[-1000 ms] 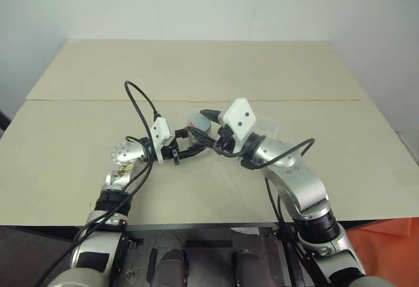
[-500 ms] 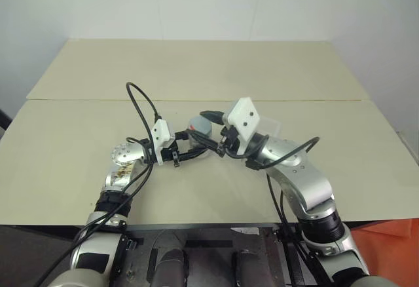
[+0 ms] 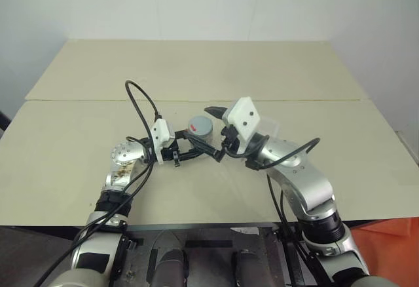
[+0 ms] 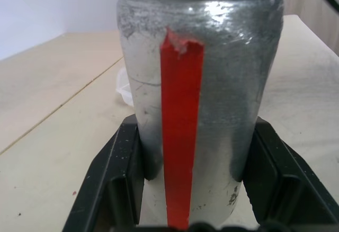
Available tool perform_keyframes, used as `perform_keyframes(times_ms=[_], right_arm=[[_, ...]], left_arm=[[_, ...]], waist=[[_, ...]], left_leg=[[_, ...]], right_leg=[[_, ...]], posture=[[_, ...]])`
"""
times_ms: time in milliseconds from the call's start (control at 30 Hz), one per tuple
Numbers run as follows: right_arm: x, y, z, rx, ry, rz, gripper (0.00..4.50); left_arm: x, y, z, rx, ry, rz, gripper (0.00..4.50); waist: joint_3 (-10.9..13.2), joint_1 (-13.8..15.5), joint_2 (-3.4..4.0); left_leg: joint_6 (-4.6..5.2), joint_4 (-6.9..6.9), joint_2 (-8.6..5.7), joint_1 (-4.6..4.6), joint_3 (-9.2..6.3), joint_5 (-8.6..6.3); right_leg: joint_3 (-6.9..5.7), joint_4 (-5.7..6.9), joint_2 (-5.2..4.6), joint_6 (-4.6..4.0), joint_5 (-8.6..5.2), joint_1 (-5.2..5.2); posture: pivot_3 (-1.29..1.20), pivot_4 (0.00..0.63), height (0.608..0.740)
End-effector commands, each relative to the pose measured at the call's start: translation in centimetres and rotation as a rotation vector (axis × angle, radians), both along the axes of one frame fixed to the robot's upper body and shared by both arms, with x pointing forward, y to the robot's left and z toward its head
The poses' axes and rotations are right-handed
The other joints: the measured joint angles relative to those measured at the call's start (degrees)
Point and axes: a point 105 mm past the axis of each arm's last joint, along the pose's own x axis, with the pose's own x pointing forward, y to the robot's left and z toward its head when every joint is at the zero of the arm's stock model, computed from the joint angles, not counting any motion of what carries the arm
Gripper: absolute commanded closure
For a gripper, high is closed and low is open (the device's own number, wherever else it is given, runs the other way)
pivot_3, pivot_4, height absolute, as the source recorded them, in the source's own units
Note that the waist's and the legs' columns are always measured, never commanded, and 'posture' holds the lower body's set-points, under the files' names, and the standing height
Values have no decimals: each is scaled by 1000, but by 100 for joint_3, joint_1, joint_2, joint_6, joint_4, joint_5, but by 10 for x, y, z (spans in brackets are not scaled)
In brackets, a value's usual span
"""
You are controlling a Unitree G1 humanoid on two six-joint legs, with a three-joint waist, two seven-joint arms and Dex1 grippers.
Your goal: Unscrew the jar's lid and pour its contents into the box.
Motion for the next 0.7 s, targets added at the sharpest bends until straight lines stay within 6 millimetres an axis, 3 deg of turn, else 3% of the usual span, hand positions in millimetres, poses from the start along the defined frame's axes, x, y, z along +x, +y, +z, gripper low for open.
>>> perform_keyframes(times_ms=[33, 700], right_arm=[[-3, 3, 8, 16, -41, 14, 18], [-2, 0, 12, 39, -45, 1, 18]], left_arm=[[-3, -5, 14, -17, -55, -24, 2342], [-4, -6, 4, 6, -31, -28, 2342]], waist=[[0, -1, 0], [0, 0, 0]], left_leg=[[0, 0, 0, -1, 0, 0], [0, 0, 0, 0, 0, 0]], right_leg=[[0, 0, 0, 0, 0, 0], [0, 0, 0, 0, 0, 0]], posture=[[0, 150, 740], [0, 150, 740]])
